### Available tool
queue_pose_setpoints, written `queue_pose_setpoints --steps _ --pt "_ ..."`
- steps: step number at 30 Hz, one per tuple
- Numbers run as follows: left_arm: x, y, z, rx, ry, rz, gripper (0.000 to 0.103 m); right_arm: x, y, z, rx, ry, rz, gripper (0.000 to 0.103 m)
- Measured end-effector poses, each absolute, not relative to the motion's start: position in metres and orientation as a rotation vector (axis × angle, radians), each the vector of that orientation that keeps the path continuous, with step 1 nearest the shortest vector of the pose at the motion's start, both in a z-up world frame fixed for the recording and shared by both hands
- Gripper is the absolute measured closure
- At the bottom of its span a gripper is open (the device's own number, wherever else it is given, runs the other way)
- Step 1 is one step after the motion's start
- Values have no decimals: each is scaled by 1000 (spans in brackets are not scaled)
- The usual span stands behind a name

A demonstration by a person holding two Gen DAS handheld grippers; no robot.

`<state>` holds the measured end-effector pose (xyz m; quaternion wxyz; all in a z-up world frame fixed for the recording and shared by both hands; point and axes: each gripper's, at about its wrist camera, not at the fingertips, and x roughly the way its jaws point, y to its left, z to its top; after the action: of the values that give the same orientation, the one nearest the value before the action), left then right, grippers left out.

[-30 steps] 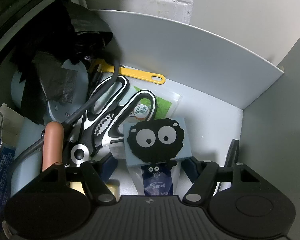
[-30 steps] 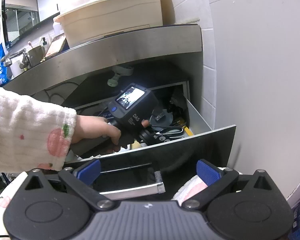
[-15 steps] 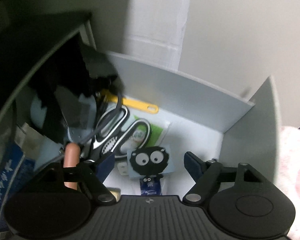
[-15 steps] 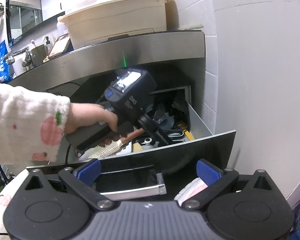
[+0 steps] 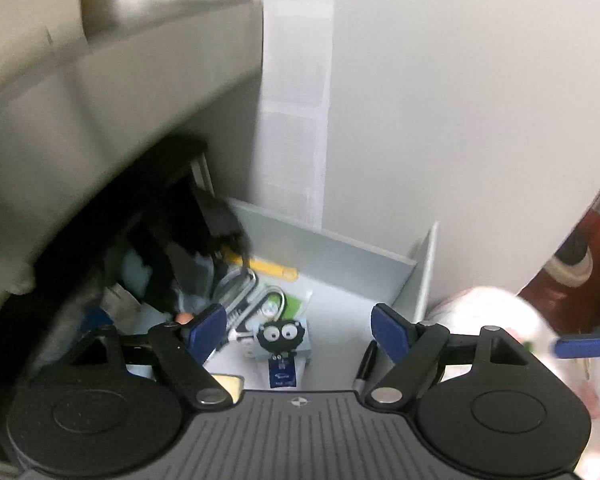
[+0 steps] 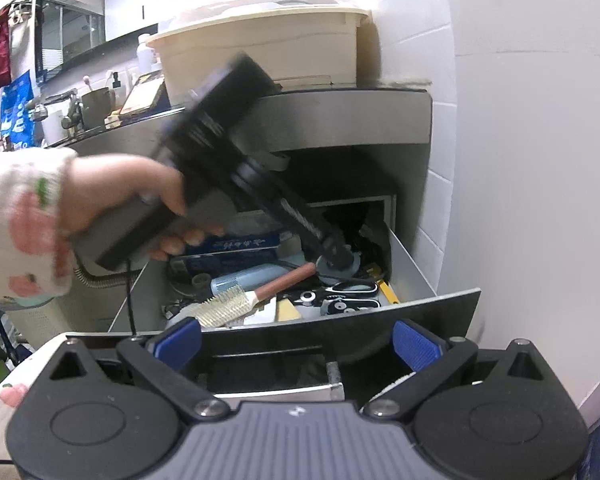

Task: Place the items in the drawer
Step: 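Lift the left gripper out of the drawer and back away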

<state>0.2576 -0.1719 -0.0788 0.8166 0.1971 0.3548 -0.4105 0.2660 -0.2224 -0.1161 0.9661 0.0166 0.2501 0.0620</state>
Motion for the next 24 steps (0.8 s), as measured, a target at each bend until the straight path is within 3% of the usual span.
queue_pose_setpoints --steps 3,13,19,24 --pt "238 -151 -57 390 672 -846 14 264 -216 -113 12 492 133 0" --pt "185 -73 -1 219 567 -734 14 262 -191 -107 -33 479 175 0" --pt "148 -37 8 157 538 -728 13 260 -175 -103 -64 476 208 0" --pt "113 -12 5 139 496 -676 6 258 -162 -106 -87 492 241 0"
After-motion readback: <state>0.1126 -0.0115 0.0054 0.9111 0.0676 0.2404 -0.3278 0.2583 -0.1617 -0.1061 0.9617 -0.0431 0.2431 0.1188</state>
